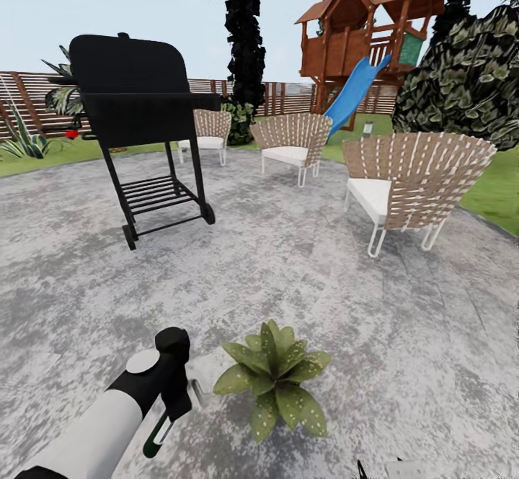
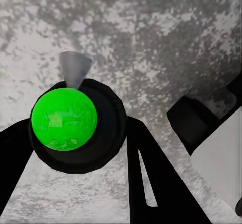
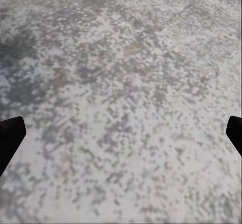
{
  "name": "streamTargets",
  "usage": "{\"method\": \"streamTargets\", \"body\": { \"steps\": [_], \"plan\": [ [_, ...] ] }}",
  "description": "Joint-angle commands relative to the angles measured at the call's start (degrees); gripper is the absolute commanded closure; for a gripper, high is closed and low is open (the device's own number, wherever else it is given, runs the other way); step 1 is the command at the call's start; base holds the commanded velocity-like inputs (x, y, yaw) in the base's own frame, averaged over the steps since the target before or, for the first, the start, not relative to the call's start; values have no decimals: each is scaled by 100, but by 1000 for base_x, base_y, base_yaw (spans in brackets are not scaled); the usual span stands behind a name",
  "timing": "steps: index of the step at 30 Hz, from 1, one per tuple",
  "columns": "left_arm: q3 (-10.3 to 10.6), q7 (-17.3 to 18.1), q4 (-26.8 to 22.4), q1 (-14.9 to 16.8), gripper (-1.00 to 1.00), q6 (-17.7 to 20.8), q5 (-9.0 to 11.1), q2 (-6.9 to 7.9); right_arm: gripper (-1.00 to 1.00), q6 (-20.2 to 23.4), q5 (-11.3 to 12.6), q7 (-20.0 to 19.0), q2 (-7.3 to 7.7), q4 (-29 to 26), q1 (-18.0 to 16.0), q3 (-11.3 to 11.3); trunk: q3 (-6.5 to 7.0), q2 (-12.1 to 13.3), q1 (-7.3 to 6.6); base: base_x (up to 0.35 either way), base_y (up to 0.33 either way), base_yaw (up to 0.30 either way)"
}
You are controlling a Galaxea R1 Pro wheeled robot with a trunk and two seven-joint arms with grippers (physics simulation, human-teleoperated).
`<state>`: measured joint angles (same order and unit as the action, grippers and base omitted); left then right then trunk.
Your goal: Pick up the pesticide atomizer in the garden and spray insectifuge to fully cover both potted plants in the garden.
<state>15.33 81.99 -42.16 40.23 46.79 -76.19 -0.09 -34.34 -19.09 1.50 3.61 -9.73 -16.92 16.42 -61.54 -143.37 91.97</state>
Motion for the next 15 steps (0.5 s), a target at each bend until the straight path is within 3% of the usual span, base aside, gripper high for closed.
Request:
{"method": "streamTargets", "body": {
  "steps": [1,5,8,15],
  "plan": [
    [-42,49,-9,2,100,59,-49,0,-100,-20,-60,13,-1,7,-4,37,-5,-2,-1,0,10,-168],
    [-435,-149,22,2,100,52,-49,0,-100,-12,-60,13,-1,7,-4,37,-5,-2,-1,0,2,-268],
    [-510,-200,41,2,100,50,-46,-38,-100,-11,-60,13,-1,7,-4,37,-5,-2,-1,0,0,-227],
    [-530,-210,50,2,100,50,-45,-44,-100,-11,-60,13,-1,7,-4,36,-5,-2,-1,91,74,-21]
  ]
}}
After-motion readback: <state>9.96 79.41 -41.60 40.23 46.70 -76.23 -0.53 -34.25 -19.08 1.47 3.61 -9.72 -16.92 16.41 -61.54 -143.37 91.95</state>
